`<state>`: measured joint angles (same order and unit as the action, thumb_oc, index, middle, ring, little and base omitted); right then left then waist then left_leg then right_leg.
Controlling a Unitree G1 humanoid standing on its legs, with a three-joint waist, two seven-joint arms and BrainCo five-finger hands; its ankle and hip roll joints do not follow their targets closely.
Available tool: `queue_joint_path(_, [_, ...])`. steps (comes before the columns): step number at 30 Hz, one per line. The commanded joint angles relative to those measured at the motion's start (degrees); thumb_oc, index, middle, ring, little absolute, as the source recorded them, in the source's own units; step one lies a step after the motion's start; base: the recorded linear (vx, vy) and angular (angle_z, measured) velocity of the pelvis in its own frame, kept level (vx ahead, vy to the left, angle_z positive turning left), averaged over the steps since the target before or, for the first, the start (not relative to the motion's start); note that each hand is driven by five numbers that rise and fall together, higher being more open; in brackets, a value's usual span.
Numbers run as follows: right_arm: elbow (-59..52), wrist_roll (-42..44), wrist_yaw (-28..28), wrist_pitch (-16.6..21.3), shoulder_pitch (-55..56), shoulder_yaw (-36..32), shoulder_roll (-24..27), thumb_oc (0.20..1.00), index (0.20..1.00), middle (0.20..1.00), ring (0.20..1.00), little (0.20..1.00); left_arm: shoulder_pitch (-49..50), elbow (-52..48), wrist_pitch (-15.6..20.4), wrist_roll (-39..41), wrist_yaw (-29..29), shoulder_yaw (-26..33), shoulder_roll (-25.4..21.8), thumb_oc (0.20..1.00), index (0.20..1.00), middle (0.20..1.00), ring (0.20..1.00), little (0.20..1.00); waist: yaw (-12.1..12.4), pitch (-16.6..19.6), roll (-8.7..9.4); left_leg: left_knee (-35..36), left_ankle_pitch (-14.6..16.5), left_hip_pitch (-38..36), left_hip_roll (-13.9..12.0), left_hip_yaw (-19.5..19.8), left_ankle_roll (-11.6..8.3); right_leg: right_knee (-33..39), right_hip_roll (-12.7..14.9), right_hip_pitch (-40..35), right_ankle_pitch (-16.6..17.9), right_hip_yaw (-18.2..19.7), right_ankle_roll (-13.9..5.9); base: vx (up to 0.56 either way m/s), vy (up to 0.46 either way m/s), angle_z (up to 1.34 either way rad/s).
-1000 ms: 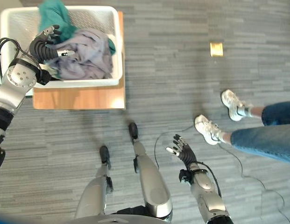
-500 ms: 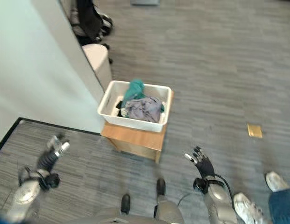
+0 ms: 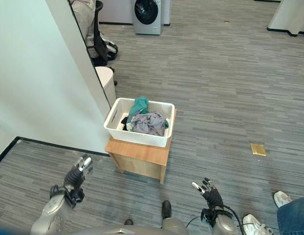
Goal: Pick up bed clothes into laundry basket.
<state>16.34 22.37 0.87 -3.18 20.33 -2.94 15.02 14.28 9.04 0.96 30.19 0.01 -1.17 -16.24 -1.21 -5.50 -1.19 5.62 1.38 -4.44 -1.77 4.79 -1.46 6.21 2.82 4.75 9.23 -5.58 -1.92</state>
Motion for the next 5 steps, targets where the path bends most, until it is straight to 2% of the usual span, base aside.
queue_joint_path(1, [-3.2,-1.4,0.7,2.8,-2.6,-0.1,1.0,1.000,1.000,1.000,1.000,1.000,-1.9,-1.3,3.8,-1.9,1.7,4.0,-2.4,1.000,1.000,1.000,1.000,1.000,0.9,-2.5,1.28,-0.6,1.7,-1.2,-0.2,-0.6,-0.11,-1.2,2.5,-8.5,-11.1,0.1,-4.73,0.00,0.000,0.00])
queue_joint_path(5, [-3.5,-1.3,0.7,2.7,-2.1,-0.1,0.3,1.000,1.000,1.000,1.000,1.000,-0.8,-1.0,3.6,-1.3,1.6,4.5,-1.1,1.000,1.000,1.000,1.000,1.000,1.0,-2.7,1.33,-0.6,1.8,-1.4,-0.2,-0.9,-0.09,-1.2,2.5,-8.7,-11.3,0.1,-4.84,-0.01,-0.003,-0.07])
